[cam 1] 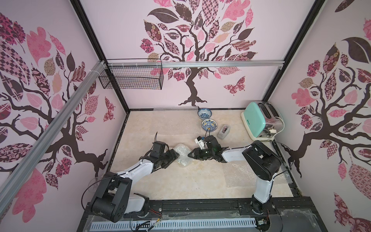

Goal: Wrap bowls in bubble wrap
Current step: Wrap the bowl in bubble wrap.

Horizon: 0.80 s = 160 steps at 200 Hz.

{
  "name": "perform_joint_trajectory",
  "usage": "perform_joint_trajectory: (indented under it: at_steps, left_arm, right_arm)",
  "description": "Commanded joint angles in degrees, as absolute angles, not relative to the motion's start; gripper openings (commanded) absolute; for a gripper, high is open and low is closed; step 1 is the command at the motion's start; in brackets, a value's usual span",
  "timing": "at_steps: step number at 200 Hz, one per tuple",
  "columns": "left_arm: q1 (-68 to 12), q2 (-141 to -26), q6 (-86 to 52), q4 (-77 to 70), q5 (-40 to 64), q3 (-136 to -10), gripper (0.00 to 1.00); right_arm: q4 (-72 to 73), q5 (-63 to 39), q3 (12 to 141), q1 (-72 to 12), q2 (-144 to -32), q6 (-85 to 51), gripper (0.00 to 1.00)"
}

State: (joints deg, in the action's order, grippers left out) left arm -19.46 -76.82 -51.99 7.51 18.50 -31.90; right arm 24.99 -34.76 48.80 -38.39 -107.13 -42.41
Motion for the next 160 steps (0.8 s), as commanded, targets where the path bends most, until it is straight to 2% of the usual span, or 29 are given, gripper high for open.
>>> perform_joint_trajectory:
  at_steps: [1, 69, 101, 136, 160]
  left_arm:
    - [-18.3, -76.8, -49.0, 9.9, 17.3, -32.2, 0.75]
    - [-18.1, -76.9, -49.3, 2.2, 24.9, -31.6, 0.77]
    - [-18.2, -79.0, -48.3, 2.0, 24.3, -32.5, 0.77]
    - [-18.2, -83.2, -47.7, 1.4, 24.0, -34.6, 0.75]
    - [-18.2, -84.4, -47.3, 1.4, 23.6, -34.8, 0.75]
  right_arm:
    - [24.8, -35.4, 47.6, -39.2, -106.3, -43.2, 0.42]
    - [26.8, -36.0, 48.1, -39.2, -107.3, -45.2, 0.42]
    - [26.9, -35.9, 48.2, -39.3, -107.3, -45.3, 0.43]
    - [25.9, -36.1, 48.8, -39.4, -107.0, -44.5, 0.47]
    - [22.2, -34.2, 49.5, -39.4, -105.7, -41.7, 0.58]
